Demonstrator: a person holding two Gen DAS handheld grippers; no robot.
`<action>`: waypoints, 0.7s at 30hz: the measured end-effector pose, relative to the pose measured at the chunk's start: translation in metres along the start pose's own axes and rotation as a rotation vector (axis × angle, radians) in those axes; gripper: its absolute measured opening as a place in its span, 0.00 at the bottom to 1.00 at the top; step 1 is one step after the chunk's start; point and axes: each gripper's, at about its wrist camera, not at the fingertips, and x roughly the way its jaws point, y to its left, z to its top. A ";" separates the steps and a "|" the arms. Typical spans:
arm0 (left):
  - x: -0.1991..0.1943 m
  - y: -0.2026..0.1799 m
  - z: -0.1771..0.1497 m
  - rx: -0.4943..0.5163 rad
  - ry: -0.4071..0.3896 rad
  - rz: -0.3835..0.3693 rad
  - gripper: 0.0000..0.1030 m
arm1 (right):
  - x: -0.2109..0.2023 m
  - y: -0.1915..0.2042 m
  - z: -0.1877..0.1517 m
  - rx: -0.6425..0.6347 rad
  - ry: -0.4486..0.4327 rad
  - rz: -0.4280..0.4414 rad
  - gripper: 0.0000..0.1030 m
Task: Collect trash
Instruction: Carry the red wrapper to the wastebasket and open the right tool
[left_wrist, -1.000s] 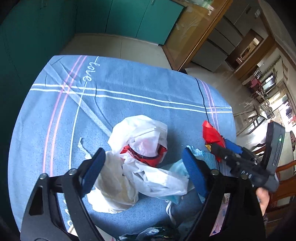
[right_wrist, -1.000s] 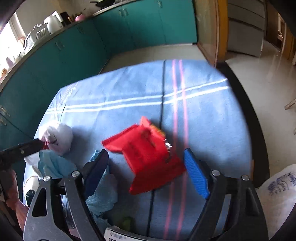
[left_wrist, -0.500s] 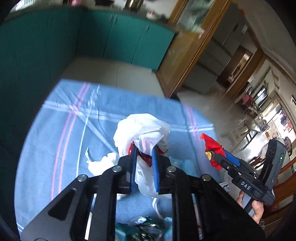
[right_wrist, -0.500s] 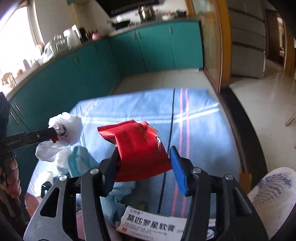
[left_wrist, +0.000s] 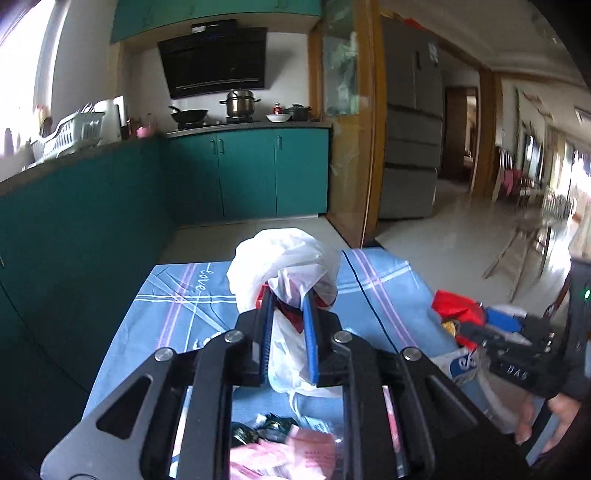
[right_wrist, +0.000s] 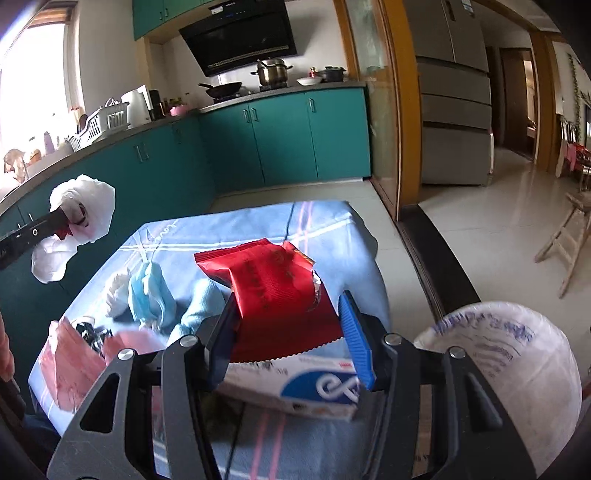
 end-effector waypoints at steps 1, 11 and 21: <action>0.000 -0.004 0.000 -0.004 0.013 -0.016 0.16 | -0.003 0.000 -0.002 -0.002 -0.002 -0.004 0.52; 0.005 -0.007 -0.006 -0.009 0.014 0.010 0.16 | -0.018 0.010 -0.008 -0.043 -0.021 -0.031 0.52; -0.002 -0.012 -0.013 0.010 -0.033 0.049 0.16 | -0.034 0.016 -0.006 -0.040 -0.038 -0.034 0.52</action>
